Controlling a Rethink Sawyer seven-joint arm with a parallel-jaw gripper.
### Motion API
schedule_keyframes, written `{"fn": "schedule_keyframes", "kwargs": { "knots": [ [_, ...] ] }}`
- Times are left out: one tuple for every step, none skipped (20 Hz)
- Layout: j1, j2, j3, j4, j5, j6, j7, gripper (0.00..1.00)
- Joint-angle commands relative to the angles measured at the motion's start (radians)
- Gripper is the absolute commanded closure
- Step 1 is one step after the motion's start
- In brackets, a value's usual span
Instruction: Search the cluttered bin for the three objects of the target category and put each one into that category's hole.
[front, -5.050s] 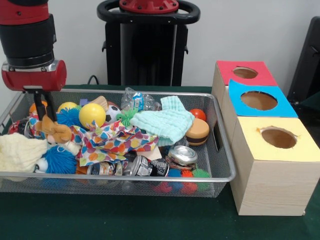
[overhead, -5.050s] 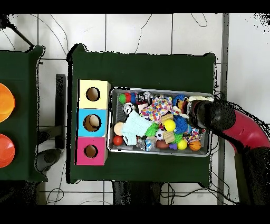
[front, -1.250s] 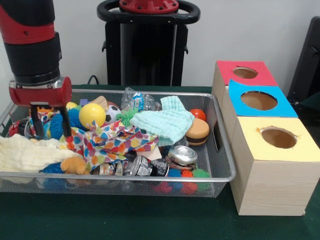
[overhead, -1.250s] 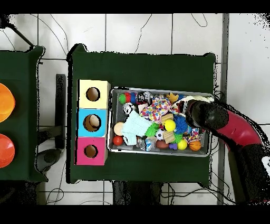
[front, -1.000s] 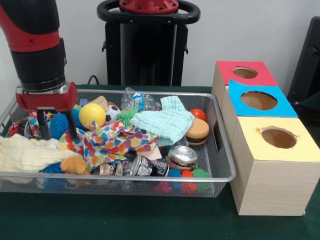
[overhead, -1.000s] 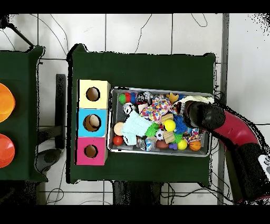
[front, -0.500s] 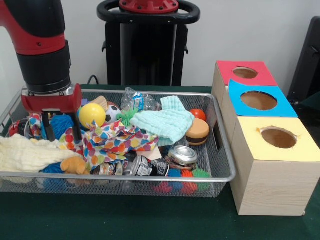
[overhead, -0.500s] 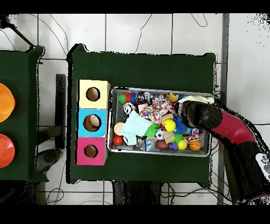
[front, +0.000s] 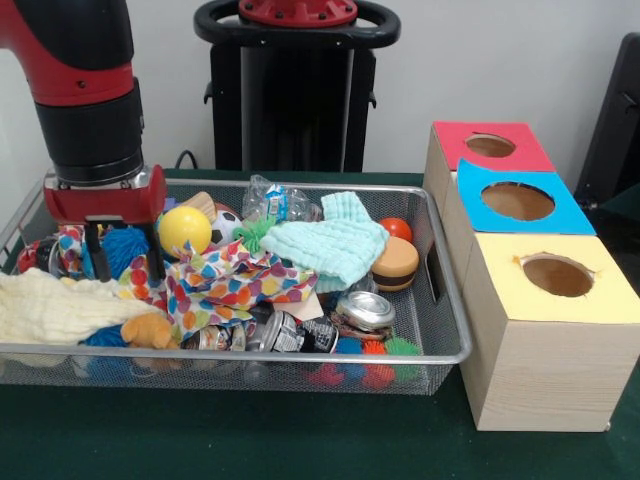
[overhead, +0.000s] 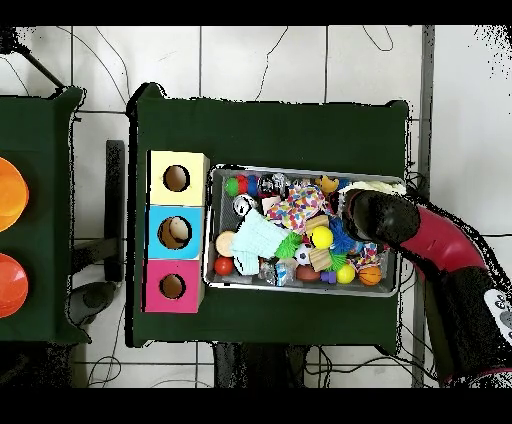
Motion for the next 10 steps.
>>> {"fn": "schedule_keyframes", "kwargs": {
  "knots": [
    [0.009,0.007,0.060,0.039,-0.067,-0.050,0.003,0.00],
    [0.011,0.016,0.057,0.033,-0.059,-0.033,0.008,0.00],
    [0.012,0.026,0.054,0.024,-0.050,-0.007,0.009,0.00],
    [0.009,0.038,0.059,0.014,-0.046,0.005,0.000,0.00],
    [0.011,0.046,0.057,0.000,-0.044,0.023,-0.004,0.00],
    [0.012,0.047,0.059,-0.010,-0.050,0.021,-0.014,0.00],
    [0.013,0.052,0.056,-0.014,-0.055,0.016,-0.015,0.00],
    [0.014,0.056,0.053,-0.018,-0.060,0.012,-0.016,0.00],
    [0.011,0.072,0.058,-0.024,-0.061,0.003,-0.019,0.00],
    [0.007,0.088,0.062,-0.030,-0.062,-0.007,-0.023,0.00]
  ]
}}
